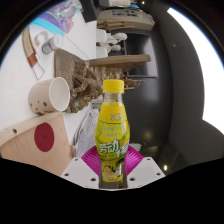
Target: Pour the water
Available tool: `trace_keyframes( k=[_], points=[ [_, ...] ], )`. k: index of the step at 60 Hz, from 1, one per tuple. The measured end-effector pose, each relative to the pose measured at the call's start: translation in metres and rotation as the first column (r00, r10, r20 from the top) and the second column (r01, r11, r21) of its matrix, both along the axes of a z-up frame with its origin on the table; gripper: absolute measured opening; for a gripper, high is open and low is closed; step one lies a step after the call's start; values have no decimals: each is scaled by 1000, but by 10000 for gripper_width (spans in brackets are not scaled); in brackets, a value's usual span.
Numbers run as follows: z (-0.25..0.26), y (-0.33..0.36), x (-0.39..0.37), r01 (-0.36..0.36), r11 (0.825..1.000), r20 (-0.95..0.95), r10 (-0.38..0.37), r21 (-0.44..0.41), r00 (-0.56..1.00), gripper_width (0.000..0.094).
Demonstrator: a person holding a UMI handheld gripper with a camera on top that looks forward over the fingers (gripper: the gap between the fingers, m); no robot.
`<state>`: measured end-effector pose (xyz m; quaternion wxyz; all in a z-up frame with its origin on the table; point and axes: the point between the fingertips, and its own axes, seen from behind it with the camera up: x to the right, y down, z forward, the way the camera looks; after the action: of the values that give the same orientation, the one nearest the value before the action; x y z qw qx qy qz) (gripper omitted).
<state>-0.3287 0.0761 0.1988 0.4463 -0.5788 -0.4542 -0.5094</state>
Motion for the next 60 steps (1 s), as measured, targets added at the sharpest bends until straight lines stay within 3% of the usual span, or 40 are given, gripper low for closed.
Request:
trace_keyframes(
  k=[12, 19, 30, 36, 44, 51, 60],
  points=[
    [-19, 44, 4, -19, 999, 347, 27, -26, 938, 275],
    [-25, 56, -5, -71, 997, 473, 82, -41, 877, 275],
    [-29, 61, -9, -90, 994, 468, 110, -65, 877, 277],
    [-22, 56, -9, -84, 995, 315, 98, -58, 944, 276],
    [-17, 40, -9, -24, 995, -182, 6, -94, 983, 277],
    [-17, 29, -23, -49, 990, -601, -41, -133, 798, 278],
    [-34, 21, -40, -105, 983, -878, -85, -152, 472, 278]
  ],
)
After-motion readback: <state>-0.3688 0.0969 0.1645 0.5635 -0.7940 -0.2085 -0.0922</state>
